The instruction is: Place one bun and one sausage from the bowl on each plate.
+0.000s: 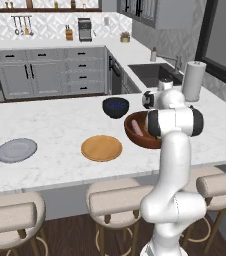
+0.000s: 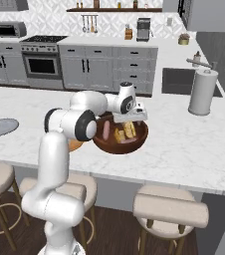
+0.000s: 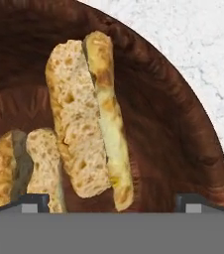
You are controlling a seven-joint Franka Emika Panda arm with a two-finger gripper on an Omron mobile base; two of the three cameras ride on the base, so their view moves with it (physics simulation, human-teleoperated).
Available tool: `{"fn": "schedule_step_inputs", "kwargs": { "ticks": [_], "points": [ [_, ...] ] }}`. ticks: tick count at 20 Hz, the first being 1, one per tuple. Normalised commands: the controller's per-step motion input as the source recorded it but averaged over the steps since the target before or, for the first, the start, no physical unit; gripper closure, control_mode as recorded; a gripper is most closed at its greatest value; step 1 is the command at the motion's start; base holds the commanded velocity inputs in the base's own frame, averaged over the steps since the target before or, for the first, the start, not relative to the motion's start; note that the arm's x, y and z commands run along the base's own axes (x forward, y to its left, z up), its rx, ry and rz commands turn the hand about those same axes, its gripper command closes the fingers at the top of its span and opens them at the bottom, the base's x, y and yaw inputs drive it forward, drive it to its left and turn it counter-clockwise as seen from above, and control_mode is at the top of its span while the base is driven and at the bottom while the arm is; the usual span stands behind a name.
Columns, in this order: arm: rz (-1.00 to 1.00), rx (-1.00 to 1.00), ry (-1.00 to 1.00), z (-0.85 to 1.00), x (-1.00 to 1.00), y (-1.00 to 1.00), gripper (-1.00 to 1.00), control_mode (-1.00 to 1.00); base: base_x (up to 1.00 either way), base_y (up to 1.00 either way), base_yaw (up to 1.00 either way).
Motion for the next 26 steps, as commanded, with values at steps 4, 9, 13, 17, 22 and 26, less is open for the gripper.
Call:
{"fn": "schedule_step_inputs", "kwargs": {
  "ticks": [4,9,13,17,22,26],
  "points": [
    [0.06,0.0,0.0,-0.31,0.61,0.0,-1.0,-1.0,0.0,0.0,0.0],
    [0.06,0.0,0.0,-0.34,0.61,-0.01,-1.0,-1.0,0.0,0.0,0.0],
    [0.06,0.0,0.0,-0.26,0.52,-0.1,-1.0,-1.0,0.0,0.0,0.0],
    [0.02,0.01,0.0,-0.25,0.06,-0.03,-1.0,-1.0,0.0,0.0,0.0],
    [0.0,0.0,0.0,-0.3,-0.24,0.04,1.0,-1.0,0.0,0.0,0.0],
    [-0.05,0.0,0.0,-0.07,-0.48,0.13,1.0,-1.0,0.0,0.0,0.0]
  ]
}}
